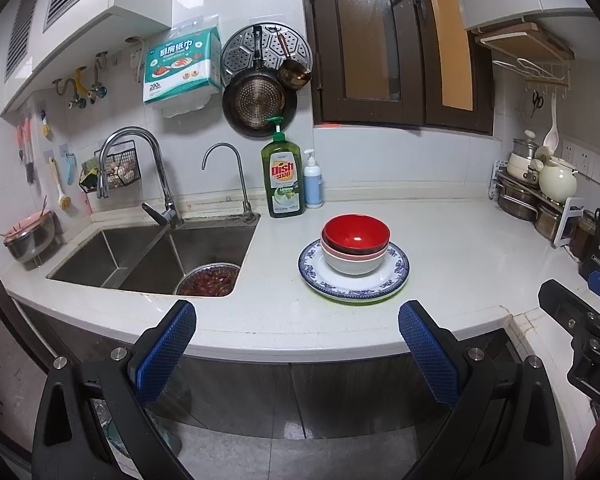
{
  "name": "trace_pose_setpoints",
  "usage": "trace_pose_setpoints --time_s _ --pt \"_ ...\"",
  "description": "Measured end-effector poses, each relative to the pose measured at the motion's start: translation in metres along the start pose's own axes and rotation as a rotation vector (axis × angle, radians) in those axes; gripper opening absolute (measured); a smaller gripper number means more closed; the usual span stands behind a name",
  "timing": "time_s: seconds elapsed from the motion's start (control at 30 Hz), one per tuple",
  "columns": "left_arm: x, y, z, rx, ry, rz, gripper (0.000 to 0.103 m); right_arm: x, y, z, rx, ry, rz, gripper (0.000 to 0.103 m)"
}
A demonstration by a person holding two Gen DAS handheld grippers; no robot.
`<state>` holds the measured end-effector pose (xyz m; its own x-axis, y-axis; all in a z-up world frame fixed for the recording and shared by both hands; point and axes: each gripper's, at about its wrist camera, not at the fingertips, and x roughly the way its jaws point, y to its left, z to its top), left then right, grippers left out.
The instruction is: Organize plates and bowls
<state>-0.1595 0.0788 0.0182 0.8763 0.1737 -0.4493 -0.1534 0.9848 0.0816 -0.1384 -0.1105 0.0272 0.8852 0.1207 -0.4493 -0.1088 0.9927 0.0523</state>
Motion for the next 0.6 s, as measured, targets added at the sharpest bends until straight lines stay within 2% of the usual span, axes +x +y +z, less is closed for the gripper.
trace_pose_setpoints --time_s 0.6 --pt "-0.0030 -0.0021 0.0005 0.001 -0.003 -0.002 0.103 -0.0019 -0.0021 0.0000 0.000 -0.001 0.006 0.089"
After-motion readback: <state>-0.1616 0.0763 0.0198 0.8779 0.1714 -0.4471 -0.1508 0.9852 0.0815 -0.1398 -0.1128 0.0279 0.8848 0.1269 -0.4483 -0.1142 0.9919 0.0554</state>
